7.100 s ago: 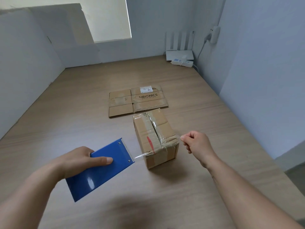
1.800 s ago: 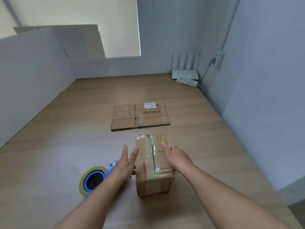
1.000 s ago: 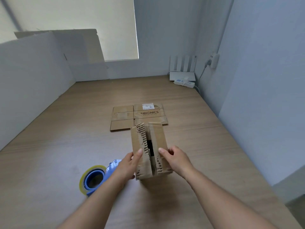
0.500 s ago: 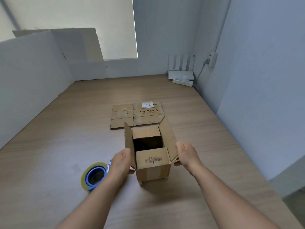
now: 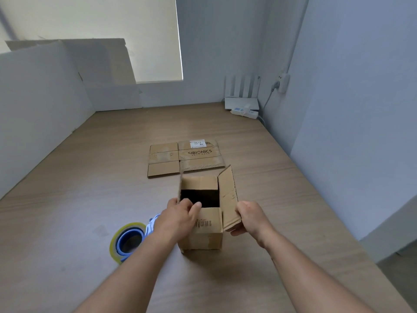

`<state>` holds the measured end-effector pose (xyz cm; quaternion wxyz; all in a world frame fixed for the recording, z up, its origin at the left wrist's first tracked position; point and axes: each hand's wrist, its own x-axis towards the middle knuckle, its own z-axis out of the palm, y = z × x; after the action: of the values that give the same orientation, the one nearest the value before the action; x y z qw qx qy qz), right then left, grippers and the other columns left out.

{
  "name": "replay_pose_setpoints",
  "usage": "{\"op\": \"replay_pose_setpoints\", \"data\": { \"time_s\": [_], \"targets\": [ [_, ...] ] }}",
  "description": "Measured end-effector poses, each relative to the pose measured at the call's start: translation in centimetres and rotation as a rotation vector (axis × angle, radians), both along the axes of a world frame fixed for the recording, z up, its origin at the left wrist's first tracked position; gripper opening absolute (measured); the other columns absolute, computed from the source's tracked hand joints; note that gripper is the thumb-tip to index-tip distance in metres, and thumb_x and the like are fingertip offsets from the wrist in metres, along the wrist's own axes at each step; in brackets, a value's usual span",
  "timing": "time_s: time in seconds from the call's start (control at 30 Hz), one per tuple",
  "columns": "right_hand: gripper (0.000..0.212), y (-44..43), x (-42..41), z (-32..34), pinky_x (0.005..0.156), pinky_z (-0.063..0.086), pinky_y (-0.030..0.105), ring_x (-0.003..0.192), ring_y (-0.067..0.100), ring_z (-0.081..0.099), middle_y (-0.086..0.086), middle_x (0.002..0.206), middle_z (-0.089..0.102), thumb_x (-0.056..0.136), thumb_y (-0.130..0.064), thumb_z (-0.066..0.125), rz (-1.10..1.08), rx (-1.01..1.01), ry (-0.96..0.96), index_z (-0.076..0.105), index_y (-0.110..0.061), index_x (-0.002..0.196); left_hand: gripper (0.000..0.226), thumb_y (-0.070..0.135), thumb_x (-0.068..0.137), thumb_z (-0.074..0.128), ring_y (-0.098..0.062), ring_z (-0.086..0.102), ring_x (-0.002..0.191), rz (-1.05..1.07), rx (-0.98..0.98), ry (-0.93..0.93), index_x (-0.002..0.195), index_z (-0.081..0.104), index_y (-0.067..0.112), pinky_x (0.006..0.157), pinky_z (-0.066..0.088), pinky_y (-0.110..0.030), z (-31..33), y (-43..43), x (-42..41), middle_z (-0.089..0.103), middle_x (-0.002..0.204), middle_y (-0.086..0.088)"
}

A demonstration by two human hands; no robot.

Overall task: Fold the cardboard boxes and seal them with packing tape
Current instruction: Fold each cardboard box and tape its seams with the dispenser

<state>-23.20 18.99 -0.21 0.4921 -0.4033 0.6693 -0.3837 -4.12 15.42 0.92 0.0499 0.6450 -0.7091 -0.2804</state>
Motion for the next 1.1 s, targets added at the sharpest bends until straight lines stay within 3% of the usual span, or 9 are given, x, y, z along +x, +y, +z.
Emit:
{"op": "replay_pose_setpoints", "data": {
  "time_s": [0.17,0.23,0.3,0.37,0.5,0.63,0.7,0.87,1.1],
  "targets": [
    [0.035,0.4,0.0,-0.4,0.064,0.058,0.046,0.082,0.031,0.067,0.015,0.108,0.063,0.092,-0.018,0.039,-0.030,0.060,0.229,0.047,-0.012,0.125,0.037,0.045,0.094,0.051,-0.012,0.050,0.069,0.030,-0.111,0.239,0.077,0.056,0.013,0.058,0.039,-0.023,0.7,0.2,0.5,0.054,0.084,-0.004],
    [0.074,0.1,0.0,-0.2,0.068,0.049,0.035,0.104,0.028,0.060,0.010,0.136,0.050,0.088,-0.034,0.050,0.056,0.097,0.673,0.011,-0.026,0.150,0.021,0.035,0.087,0.063,-0.012,0.054,0.088,-0.065,-0.060,0.207,0.098,0.058,0.017,0.065,0.044,-0.018,0.8,0.8,0.8,0.053,0.113,-0.004],
    [0.099,-0.7,0.1,0.6,0.069,0.041,0.031,0.113,0.026,0.053,0.008,0.145,0.035,0.081,-0.045,0.061,0.097,0.056,0.959,-0.010,-0.032,0.149,0.073,0.031,0.080,0.070,-0.019,0.040,0.131,-0.200,0.067,0.125,0.143,0.033,0.021,0.091,0.045,-0.020,0.5,1.1,1.2,0.019,0.154,-0.002],
    [0.109,-2.0,0.0,1.6,0.075,0.044,0.035,0.120,0.028,0.046,0.011,0.150,0.020,0.077,-0.044,0.069,0.129,0.031,1.122,-0.013,-0.032,0.148,0.106,0.031,0.079,0.072,-0.019,0.015,0.146,-0.287,0.105,0.079,0.153,-0.005,0.031,0.101,0.038,-0.020,0.4,1.7,1.7,-0.015,0.159,0.008],
    [0.103,-4.1,0.1,3.3,0.076,0.043,0.035,0.120,0.032,0.043,0.020,0.150,0.016,0.079,-0.037,0.071,0.206,0.109,1.323,-0.002,-0.026,0.150,0.114,0.037,0.079,0.072,-0.014,0.009,0.147,-0.387,0.039,0.120,0.149,-0.017,0.037,0.096,0.027,-0.012,-0.1,2.2,2.5,-0.016,0.159,0.011],
    [0.038,-5.4,0.4,4.3,0.062,0.038,0.030,0.088,0.023,0.055,0.005,0.102,0.054,0.091,-0.044,0.051,0.176,-0.047,1.312,0.053,-0.019,0.120,0.121,0.042,0.077,0.075,-0.011,0.006,0.147,-0.382,0.055,0.159,0.146,-0.025,0.037,0.104,0.022,-0.014,-0.4,2.5,3.8,-0.014,0.160,0.011],
    [0.039,-6.2,0.5,4.6,0.059,0.036,0.029,0.077,0.022,0.054,0.001,0.083,0.055,0.095,-0.051,0.040,0.123,-0.057,1.265,0.060,-0.019,0.103,0.122,0.042,0.077,0.075,-0.010,0.011,0.146,-0.393,0.064,0.175,0.143,-0.027,0.041,0.098,0.024,-0.008,-0.7,2.8,4.2,-0.015,0.159,0.011],
    [0.042,-6.7,0.0,4.1,0.058,0.033,0.028,0.078,0.024,0.055,0.003,0.084,0.060,0.096,-0.051,0.039,-0.102,0.068,1.078,0.056,-0.015,0.107,0.114,0.031,0.086,0.068,-0.009,0.027,0.141,-0.359,0.092,0.350,0.124,-0.035,0.064,0.090,0.034,-0.005,-1.0,2.9,4.0,-0.002,0.159,0.016],
    [0.063,-1.4,1.0,3.7,0.074,0.039,0.034,0.108,0.027,0.056,0.006,0.122,0.059,0.084,-0.062,0.052,-0.001,0.105,0.894,0.046,-0.015,0.126,0.072,0.042,0.099,0.043,-0.016,0.032,0.141,-0.051,0.075,0.428,0.154,0.000,0.027,0.110,0.030,-0.031,-2.0,3.0,2.7,0.023,0.158,0.001]
  ]
}}
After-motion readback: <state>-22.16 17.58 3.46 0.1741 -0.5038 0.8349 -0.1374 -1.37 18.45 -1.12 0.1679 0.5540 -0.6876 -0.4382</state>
